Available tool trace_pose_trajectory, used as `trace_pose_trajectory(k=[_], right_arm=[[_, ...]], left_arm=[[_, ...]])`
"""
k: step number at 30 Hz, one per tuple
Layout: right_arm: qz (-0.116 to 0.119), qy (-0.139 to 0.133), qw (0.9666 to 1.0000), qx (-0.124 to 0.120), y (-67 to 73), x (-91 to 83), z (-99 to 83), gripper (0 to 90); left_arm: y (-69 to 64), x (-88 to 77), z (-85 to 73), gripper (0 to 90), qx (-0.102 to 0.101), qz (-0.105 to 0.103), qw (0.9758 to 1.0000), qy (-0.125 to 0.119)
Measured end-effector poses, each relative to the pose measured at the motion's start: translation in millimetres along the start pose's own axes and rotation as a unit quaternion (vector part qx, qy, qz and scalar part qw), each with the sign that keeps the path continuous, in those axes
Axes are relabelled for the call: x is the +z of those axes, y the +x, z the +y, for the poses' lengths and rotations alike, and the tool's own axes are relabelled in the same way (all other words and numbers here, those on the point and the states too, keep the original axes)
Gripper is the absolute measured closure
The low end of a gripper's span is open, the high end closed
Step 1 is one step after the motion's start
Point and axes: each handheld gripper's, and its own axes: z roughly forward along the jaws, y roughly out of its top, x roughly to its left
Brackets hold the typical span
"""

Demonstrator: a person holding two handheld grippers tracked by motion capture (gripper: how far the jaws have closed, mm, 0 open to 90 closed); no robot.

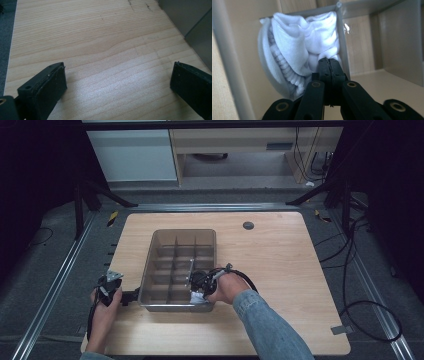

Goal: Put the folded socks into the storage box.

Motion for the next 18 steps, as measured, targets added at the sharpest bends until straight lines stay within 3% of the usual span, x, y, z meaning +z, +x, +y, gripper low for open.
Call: trace_pose_trajectory(k=[7, 18], right_arm=[[0.024, -0.043, 0.9987, -0.008, 7.7, -16.1, 11.1, 90.0], [0.017, -0.005, 0.9998, -0.008, 5.1, 3.2, 24.7, 90.0]], left_arm=[[0.0, 0.0, 0.0, 0.0, 0.0, 0.0, 1.0, 0.0], [0.1, 0.1, 0.1, 0.0, 0.0, 0.0, 1.0, 0.0]])
